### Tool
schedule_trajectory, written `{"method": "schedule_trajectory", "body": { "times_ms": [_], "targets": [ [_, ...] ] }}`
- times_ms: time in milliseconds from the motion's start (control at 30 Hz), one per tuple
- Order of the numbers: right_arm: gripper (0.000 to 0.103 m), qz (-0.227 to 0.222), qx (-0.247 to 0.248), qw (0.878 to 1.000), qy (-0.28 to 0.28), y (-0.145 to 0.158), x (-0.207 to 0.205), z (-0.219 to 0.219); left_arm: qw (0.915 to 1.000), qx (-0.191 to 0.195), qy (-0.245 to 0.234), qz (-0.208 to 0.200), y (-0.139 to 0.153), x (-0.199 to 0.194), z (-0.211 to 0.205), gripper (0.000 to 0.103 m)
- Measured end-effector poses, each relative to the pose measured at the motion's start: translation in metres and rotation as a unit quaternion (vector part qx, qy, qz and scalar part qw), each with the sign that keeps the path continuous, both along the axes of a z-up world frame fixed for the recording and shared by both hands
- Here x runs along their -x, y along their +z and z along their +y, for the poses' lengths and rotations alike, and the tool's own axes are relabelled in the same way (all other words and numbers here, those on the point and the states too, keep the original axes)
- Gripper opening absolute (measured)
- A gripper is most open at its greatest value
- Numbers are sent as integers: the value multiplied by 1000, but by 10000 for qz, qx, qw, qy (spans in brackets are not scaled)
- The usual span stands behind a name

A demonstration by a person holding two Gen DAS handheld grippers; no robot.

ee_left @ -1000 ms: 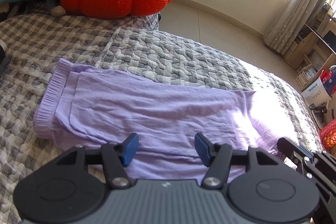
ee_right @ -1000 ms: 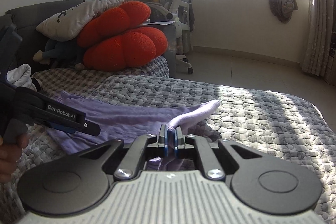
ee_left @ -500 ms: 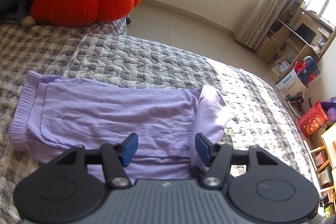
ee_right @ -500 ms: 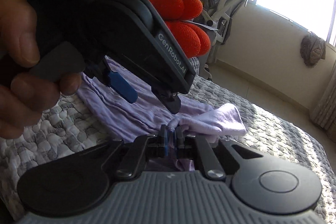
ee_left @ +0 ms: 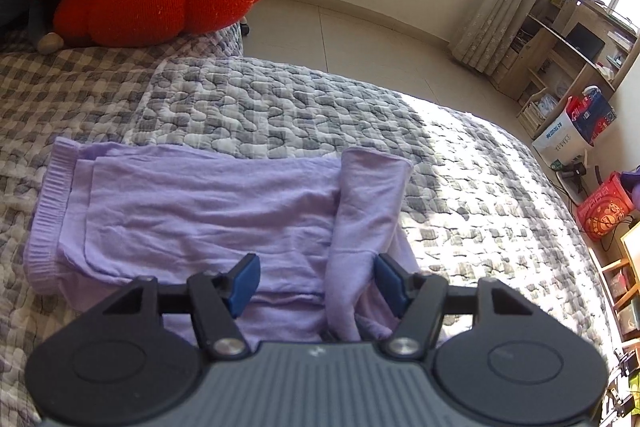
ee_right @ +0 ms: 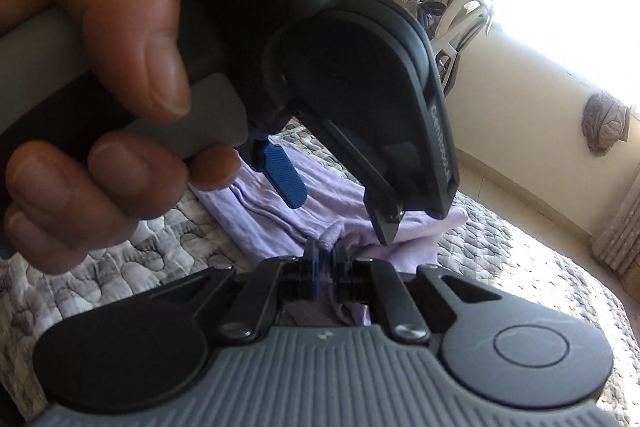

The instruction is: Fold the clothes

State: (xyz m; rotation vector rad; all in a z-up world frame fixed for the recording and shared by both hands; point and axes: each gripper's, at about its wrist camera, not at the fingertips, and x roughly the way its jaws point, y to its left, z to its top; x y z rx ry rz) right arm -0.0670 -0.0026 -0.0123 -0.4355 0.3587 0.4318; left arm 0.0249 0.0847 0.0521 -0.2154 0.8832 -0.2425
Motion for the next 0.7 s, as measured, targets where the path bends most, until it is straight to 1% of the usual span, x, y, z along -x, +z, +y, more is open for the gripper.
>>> {"method": "schedule_trajectory", "body": {
  "times_ms": [100, 167, 233, 433, 500, 567, 600, 667, 700],
  "targets": [
    [9, -157, 185, 9996, 125, -1, 3, 6, 9997, 229, 77, 50, 0, -2, 9, 64],
    [9, -214, 305, 9990, 242, -2, 3, 10, 9995, 305, 113, 53, 1, -2, 13, 64],
    [9, -222, 360, 9987, 293, -3, 2, 12, 9995, 306, 118, 48, 0, -2, 16, 64],
    [9, -137, 294, 9991, 255, 0, -6, 11, 9995, 242, 105, 155, -9, -7, 14, 64],
    [9, -174, 280, 9992, 242, 1, -6, 11, 9991, 400, 71, 135, -9, -8, 15, 57],
    [9, -248, 267, 9990, 240, 3, -6, 12, 9985, 532, 59, 133, -9, -9, 16, 43],
    [9, -281, 267, 9989, 247, 4, -7, 12, 9982, 584, 64, 142, -9, -10, 17, 38],
    [9, -295, 290, 9988, 263, 5, -8, 14, 9977, 644, 115, 175, -11, -11, 20, 19],
    [9, -285, 281, 9988, 264, 5, -9, 15, 9974, 686, 126, 179, -11, -12, 21, 15]
  ]
}}
